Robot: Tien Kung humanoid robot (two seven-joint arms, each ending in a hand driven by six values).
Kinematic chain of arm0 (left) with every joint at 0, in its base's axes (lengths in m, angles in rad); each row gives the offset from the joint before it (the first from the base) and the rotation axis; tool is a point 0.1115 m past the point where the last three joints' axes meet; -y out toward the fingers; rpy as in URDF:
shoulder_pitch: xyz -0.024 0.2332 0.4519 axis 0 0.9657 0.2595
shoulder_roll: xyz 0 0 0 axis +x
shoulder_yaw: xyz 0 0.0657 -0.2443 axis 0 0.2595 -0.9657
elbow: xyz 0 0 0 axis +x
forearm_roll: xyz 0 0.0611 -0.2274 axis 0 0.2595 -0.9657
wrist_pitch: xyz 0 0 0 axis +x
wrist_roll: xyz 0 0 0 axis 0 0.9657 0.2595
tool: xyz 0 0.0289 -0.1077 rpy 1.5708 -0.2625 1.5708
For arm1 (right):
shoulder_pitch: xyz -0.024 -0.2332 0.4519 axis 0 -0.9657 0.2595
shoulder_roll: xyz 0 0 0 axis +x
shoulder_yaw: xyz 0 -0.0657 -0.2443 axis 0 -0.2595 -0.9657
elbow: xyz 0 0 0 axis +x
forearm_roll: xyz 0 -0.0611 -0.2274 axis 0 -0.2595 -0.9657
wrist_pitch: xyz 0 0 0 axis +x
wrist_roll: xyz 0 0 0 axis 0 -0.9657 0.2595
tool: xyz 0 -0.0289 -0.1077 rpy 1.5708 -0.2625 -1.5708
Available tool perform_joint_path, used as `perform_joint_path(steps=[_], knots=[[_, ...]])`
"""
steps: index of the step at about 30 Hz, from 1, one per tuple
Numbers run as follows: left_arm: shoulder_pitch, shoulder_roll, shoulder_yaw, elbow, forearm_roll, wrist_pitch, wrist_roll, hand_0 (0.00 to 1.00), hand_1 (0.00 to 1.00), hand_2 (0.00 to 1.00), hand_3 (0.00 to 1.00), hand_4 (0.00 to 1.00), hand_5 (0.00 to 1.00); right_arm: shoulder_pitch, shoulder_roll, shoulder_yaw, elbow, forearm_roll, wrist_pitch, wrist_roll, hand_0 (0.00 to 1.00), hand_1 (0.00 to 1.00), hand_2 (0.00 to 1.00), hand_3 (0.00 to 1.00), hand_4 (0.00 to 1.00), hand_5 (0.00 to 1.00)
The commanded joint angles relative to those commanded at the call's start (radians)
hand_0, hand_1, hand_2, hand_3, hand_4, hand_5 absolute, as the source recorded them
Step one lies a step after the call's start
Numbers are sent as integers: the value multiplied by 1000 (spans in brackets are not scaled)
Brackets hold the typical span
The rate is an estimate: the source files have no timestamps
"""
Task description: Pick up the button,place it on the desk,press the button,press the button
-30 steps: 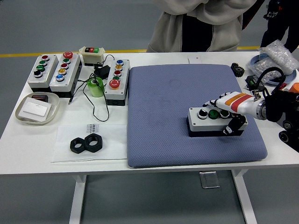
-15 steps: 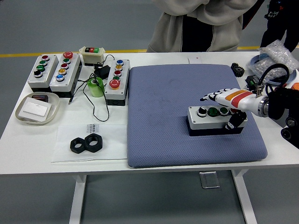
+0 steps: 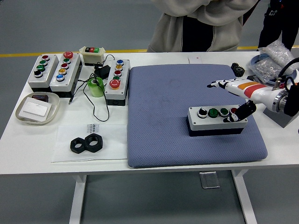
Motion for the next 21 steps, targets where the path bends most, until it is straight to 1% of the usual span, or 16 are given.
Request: perform_joint_path(steps=[1,2,5,7,8,13,14,16,19,20,21], knots=[[0,0,0,0,0,0,0,708,833,897,824,645,998,-23,-16,35,25,16,-39,-17,998,950,998,998,976,108],[0,0,0,0,0,0,0,706,834,897,824,645,998,-31,-21,53,35,19,-57,-21,557,517,554,959,698,226],[1,0,0,1,1,-1,0,706,834,897,824,645,998,-79,-53,127,76,7,-114,-29,557,517,554,959,698,226],[2,0,-1,1,2,-1,1,706,834,897,824,645,998,-102,-66,155,86,6,-125,-36,557,517,554,959,698,226],[2,0,-2,1,4,-1,1,705,834,897,824,645,998,-114,-73,162,88,6,-121,-42,365,330,380,819,723,579],[3,-2,-5,1,9,0,3,705,834,897,824,645,998,-157,-88,183,94,-19,-85,-67,365,330,380,819,723,579],[4,-3,-8,1,12,1,4,712,834,897,824,646,998,-168,-91,189,96,-17,-73,-72,327,278,324,822,725,639],[3,-3,-8,1,14,1,5,712,834,897,824,646,998,-178,-95,194,100,-14,-60,-78,327,278,324,822,725,639],[4,-4,-10,1,16,1,6,712,834,897,824,646,998,-190,-101,199,108,-12,-19,-87,327,278,324,822,725,639],[4,-4,-11,1,17,1,7,712,834,897,825,646,998,-193,-103,199,110,-12,2,-90,293,228,283,841,725,679],[4,-4,-12,1,18,2,7,712,834,897,825,646,998,-198,-105,199,113,-14,21,-92,293,228,283,841,725,679]])
